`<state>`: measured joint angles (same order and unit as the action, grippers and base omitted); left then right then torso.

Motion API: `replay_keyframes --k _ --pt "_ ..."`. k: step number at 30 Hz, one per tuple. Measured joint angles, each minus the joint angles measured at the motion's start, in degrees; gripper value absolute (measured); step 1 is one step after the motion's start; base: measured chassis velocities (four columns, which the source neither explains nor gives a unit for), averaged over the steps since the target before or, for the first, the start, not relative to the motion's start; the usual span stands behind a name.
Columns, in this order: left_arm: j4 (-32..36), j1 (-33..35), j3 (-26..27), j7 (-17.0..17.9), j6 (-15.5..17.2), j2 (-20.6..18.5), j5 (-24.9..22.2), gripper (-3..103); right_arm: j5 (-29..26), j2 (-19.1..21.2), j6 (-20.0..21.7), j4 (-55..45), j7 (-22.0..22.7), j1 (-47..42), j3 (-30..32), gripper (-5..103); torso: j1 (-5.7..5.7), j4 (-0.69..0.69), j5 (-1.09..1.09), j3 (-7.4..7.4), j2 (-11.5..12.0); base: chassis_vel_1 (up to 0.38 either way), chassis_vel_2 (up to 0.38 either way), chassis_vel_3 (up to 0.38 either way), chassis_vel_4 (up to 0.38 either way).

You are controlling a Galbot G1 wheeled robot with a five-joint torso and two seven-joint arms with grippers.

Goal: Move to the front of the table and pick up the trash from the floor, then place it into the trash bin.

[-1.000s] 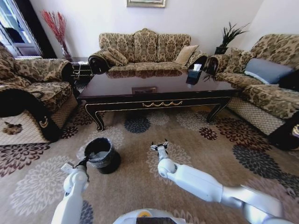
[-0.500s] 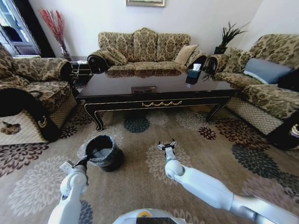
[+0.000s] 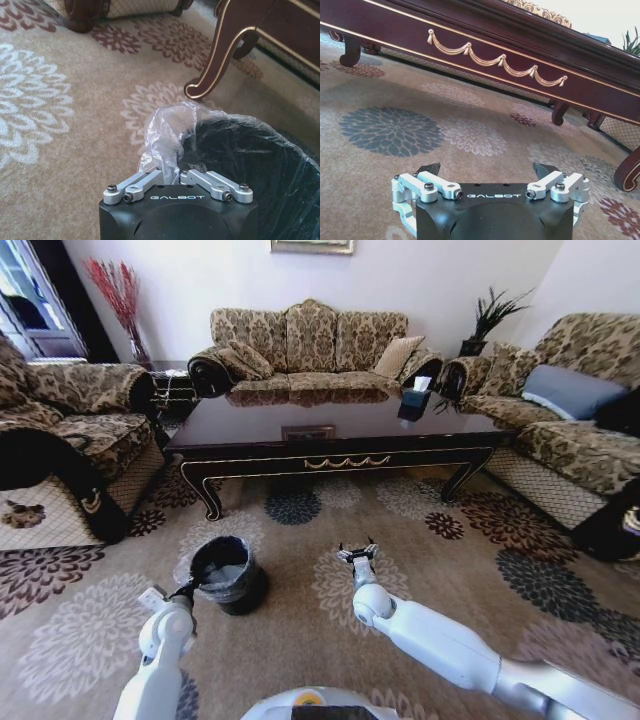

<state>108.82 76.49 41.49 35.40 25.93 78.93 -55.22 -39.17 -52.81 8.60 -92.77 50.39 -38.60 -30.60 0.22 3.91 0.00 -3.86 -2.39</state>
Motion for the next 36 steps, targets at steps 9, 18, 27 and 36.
replay_keyframes --k 9,18,27,36 --pt "1.66 1.48 0.70 -5.05 -3.79 -1.48 5.57 19 0.14 -0.42 0.01 0.54 -0.15 -0.08 0.27 100 0.00 0.00 0.00 0.01 -0.01 0.000 0.000 0.000 0.000" --pt "12.09 7.75 4.35 -12.38 -11.30 -5.50 20.01 52 0.14 -1.05 -0.05 0.69 -0.23 0.07 2.27 100 0.00 -0.01 0.00 0.01 -0.01 0.000 0.000 0.000 0.000" --pt "20.40 21.17 8.80 -14.65 -12.17 -7.56 27.98 84 5.42 -0.62 -14.53 -2.75 -12.14 -8.72 19.28 100 -0.01 -0.02 0.00 0.00 -0.01 0.000 0.000 0.000 0.000" --pt "21.74 26.42 7.95 -23.13 -19.29 -6.78 36.36 100 14.62 2.07 -20.37 -12.56 -20.60 -26.96 40.37 100 -0.02 0.02 0.00 0.01 -0.02 0.000 0.000 0.000 0.000"
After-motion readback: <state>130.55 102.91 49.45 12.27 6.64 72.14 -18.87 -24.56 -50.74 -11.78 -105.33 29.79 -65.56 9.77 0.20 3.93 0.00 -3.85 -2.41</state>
